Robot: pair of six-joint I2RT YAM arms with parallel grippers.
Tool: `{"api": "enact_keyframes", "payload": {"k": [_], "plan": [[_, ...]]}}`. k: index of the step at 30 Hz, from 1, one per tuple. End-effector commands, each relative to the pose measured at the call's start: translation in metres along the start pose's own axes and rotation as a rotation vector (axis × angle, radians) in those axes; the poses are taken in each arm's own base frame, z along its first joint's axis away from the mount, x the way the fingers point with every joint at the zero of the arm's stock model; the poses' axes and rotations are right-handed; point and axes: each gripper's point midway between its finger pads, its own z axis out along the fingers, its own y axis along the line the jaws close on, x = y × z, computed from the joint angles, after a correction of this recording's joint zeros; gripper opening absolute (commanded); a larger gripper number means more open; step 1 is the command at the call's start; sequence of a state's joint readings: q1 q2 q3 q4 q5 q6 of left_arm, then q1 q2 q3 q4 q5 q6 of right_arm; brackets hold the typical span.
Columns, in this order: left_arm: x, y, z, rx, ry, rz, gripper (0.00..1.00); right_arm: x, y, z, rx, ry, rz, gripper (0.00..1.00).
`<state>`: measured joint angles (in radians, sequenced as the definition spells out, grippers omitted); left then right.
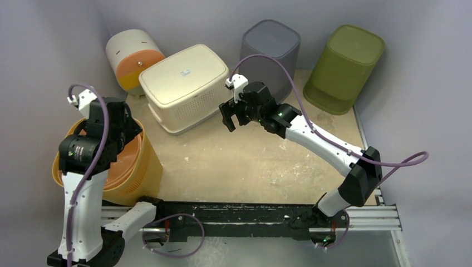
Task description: Turn the large container upside down
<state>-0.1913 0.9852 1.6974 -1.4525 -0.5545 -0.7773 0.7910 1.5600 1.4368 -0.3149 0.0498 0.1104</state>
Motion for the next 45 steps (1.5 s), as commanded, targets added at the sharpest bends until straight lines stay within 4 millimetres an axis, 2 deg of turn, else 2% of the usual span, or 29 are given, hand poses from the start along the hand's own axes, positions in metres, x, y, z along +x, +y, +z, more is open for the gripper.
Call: {"api": "enact_keyframes", "payload": {"k": [1,10,13,21,25,29,30,32,35,38,45], "plan": [[0.013,-0.005,0.022,-0.029,0.009,-0.017,0.56,-0.017,0.001,-0.018,-0.001,-0.073,0.021,0.97],[0.022,-0.021,0.053,-0.04,0.019,0.024,0.53,-0.012,-0.003,-0.021,0.023,-0.051,0.034,0.97],[0.029,-0.021,0.06,-0.045,0.034,0.035,0.49,-0.007,-0.003,-0.022,0.021,-0.034,0.029,0.97],[0.056,-0.012,0.074,-0.067,0.077,0.062,0.47,-0.006,-0.005,-0.022,0.031,-0.029,0.021,0.97],[0.056,-0.01,0.074,-0.065,0.061,0.052,0.35,-0.007,-0.005,-0.024,0.032,-0.03,0.029,0.97],[0.046,-0.004,0.069,-0.093,0.04,0.082,0.35,-0.006,-0.006,-0.027,0.04,-0.036,0.038,0.97],[0.044,-0.003,0.068,-0.101,0.035,0.087,0.32,-0.007,-0.007,-0.028,0.042,-0.039,0.042,0.97],[0.037,-0.002,0.064,-0.105,0.019,0.091,0.01,-0.009,-0.007,-0.029,0.046,-0.046,0.05,0.96],[0.021,0.0,0.055,-0.106,-0.021,0.094,0.0,-0.013,-0.008,-0.031,0.056,-0.053,0.062,0.96],[-0.002,0.002,0.043,-0.132,-0.073,0.114,0.0,-0.018,-0.01,-0.035,0.07,-0.067,0.073,0.95],[-0.09,0.002,-0.015,-0.131,-0.258,0.09,0.0,-0.044,-0.019,-0.058,0.115,-0.155,0.098,0.94]]}}
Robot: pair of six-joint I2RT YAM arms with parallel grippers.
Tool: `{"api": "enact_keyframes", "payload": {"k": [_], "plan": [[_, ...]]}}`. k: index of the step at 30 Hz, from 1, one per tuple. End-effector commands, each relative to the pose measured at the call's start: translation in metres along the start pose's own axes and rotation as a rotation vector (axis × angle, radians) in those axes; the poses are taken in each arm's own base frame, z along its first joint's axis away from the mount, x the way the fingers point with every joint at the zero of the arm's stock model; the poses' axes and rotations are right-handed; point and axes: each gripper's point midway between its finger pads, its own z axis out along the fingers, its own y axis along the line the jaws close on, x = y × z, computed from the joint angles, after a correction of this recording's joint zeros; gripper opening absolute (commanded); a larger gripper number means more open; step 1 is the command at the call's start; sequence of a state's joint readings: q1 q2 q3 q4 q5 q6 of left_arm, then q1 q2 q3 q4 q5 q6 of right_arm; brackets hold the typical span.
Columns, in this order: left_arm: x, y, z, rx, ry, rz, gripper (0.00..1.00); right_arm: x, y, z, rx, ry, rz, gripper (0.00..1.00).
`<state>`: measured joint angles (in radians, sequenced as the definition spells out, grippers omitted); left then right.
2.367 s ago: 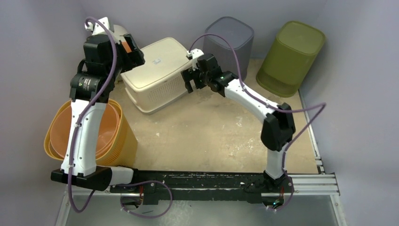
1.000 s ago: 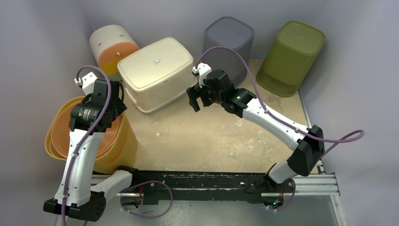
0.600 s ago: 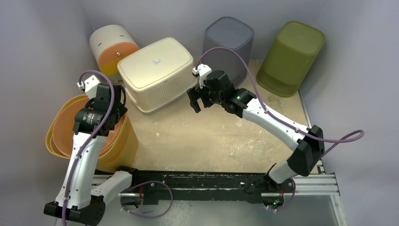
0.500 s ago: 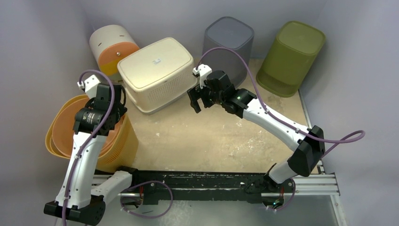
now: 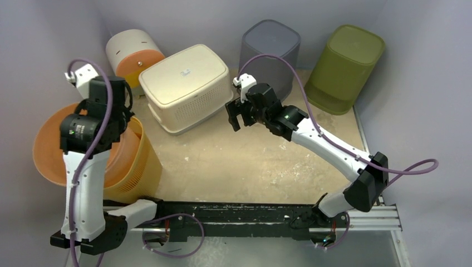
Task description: Turn the large container upside down
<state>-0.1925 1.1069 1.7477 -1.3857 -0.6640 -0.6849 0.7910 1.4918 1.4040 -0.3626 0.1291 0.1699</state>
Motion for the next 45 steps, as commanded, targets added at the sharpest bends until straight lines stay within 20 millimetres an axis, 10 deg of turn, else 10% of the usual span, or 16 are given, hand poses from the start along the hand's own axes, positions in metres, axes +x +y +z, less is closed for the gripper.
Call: {"api": "enact_keyframes", "payload": {"k": [1,11,20,24,35,45], "plan": [[-0.075,0.027,-0.041,-0.061,-0.212,-0.014,0.0,-0.054,-0.006,-0.04,0.029,-0.174,0.05,0.93],[-0.169,0.023,-0.113,0.158,-0.508,-0.292,0.0,-0.132,-0.032,-0.105,0.087,-0.419,0.141,0.91],[-0.232,0.027,-0.189,0.453,-0.795,-0.573,0.0,-0.161,-0.079,-0.147,0.193,-0.583,0.245,0.91],[-0.245,-0.003,-0.208,0.648,-0.806,-0.617,0.0,-0.175,-0.099,-0.168,0.26,-0.655,0.263,0.92],[-0.221,-0.156,-0.194,1.226,-0.489,-0.647,0.0,-0.229,-0.149,-0.217,0.441,-0.804,0.29,0.99],[-0.172,-0.242,-0.157,1.496,-0.185,-0.74,0.0,-0.247,-0.162,-0.217,0.43,-0.808,0.269,1.0]]}}
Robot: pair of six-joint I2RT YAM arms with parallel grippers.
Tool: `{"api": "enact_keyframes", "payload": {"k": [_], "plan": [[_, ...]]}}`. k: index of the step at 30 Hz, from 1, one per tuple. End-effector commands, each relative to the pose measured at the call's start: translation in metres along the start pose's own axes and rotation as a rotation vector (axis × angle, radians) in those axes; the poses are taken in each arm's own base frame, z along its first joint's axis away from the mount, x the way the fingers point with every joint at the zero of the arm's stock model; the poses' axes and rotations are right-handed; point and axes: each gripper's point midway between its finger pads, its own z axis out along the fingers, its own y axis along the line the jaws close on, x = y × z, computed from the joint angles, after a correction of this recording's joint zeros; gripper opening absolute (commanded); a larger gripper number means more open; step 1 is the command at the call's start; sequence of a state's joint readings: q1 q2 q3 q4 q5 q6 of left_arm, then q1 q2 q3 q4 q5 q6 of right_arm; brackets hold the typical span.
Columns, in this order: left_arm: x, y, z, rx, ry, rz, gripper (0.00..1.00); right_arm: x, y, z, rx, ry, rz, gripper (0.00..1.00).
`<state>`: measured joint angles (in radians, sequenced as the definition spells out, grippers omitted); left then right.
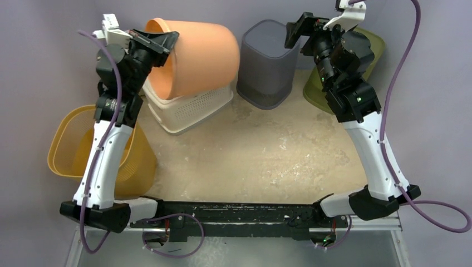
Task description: Turn the large container upside down
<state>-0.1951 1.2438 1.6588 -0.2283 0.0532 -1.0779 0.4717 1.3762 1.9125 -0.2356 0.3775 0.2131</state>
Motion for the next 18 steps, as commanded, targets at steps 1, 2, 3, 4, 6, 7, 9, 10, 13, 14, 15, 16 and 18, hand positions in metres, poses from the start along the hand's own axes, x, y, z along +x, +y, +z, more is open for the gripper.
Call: {"api": "enact_keyframes", "payload": {"k": [1,2,3,4,6,7,9,10,13,14,15,16,18], "plan": [[0.002,-0.085,-0.008,0.36,0.017,-0.116,0.0,-0.01,0.006,0.006,-0.035,-0.01,-0.012,1.0],[0.016,-0.083,0.0,0.357,0.05,-0.116,0.0,-0.005,0.005,0.007,-0.034,0.006,-0.01,1.0],[0.031,-0.084,0.006,0.361,0.087,-0.118,0.0,-0.003,0.005,0.007,-0.036,0.015,-0.012,1.0],[0.047,-0.083,0.012,0.359,0.123,-0.122,0.0,-0.001,0.004,0.008,-0.034,0.02,-0.016,1.0],[0.081,-0.086,0.019,0.369,0.192,-0.139,0.0,0.0,0.001,0.009,-0.025,0.025,-0.023,1.0],[0.097,-0.087,0.022,0.373,0.222,-0.15,0.0,0.0,-0.001,0.009,-0.021,0.025,-0.026,1.0],[0.125,-0.087,0.024,0.38,0.271,-0.174,0.0,-0.001,-0.006,0.009,-0.01,0.024,-0.032,1.0],[0.139,-0.087,0.024,0.381,0.296,-0.188,0.0,-0.002,-0.009,0.01,-0.002,0.021,-0.032,1.0],[0.172,-0.076,0.023,0.373,0.34,-0.236,0.0,-0.004,-0.018,0.013,0.014,0.018,-0.038,1.0],[0.181,-0.072,0.022,0.37,0.347,-0.26,0.0,-0.004,-0.02,0.013,0.016,0.019,-0.04,1.0],[0.19,-0.068,0.02,0.37,0.354,-0.281,0.0,-0.003,-0.022,0.015,0.018,0.023,-0.042,1.0],[0.198,-0.064,0.018,0.372,0.361,-0.302,0.0,-0.002,-0.024,0.016,0.015,0.029,-0.045,1.0],[0.214,-0.058,0.016,0.375,0.372,-0.345,0.0,0.003,-0.027,0.02,0.014,0.047,-0.049,1.0]]}}
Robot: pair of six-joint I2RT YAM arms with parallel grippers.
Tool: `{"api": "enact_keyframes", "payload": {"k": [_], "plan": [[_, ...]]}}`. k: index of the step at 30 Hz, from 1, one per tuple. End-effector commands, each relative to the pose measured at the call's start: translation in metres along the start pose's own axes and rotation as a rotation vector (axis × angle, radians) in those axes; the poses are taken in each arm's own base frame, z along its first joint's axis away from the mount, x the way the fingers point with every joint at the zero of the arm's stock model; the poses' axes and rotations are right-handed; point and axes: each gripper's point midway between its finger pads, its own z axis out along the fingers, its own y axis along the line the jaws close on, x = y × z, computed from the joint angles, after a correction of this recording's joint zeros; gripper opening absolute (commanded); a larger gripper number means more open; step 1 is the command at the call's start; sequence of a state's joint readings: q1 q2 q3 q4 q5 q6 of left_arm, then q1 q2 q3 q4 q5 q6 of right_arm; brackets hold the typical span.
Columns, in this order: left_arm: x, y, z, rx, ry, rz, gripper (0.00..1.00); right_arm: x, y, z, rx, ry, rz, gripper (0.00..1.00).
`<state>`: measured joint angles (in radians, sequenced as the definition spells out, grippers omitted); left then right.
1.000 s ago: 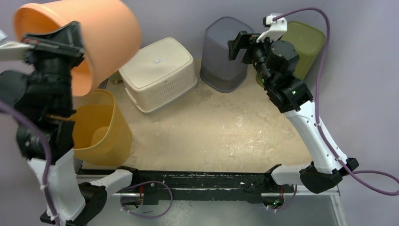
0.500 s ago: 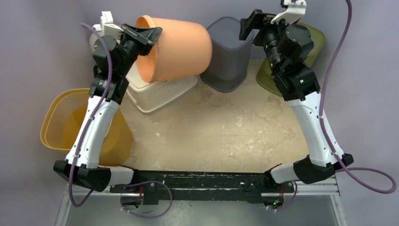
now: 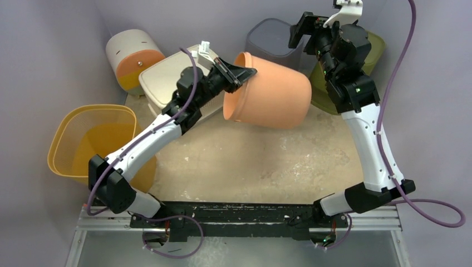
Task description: Turn the large container upside down
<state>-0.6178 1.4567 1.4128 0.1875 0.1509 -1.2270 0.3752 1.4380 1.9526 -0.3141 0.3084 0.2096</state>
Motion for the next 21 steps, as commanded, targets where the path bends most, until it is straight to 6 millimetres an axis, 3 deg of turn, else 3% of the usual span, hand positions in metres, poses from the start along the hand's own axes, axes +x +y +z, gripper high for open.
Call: {"api": "enact_keyframes", "payload": {"k": [1,6,15,16,21], "plan": [[-0.001,-0.042,-0.001,0.222,-0.084,-0.086,0.0,-0.018,-0.003,-0.001,-0.029,-0.03,-0.003,1.0],[0.029,-0.04,0.001,0.316,-0.05,-0.236,0.0,-0.005,-0.006,0.003,-0.042,0.002,-0.007,1.0],[0.055,0.01,-0.009,0.459,-0.097,-0.626,0.0,-0.001,-0.018,0.004,-0.026,0.01,-0.028,1.0],[0.053,0.004,-0.013,0.509,-0.102,-0.661,0.0,-0.001,-0.019,0.005,-0.024,0.009,-0.028,1.0],[0.072,0.012,-0.002,0.632,-0.104,-0.83,0.0,0.0,-0.022,0.006,-0.014,0.012,-0.033,1.0]]}}
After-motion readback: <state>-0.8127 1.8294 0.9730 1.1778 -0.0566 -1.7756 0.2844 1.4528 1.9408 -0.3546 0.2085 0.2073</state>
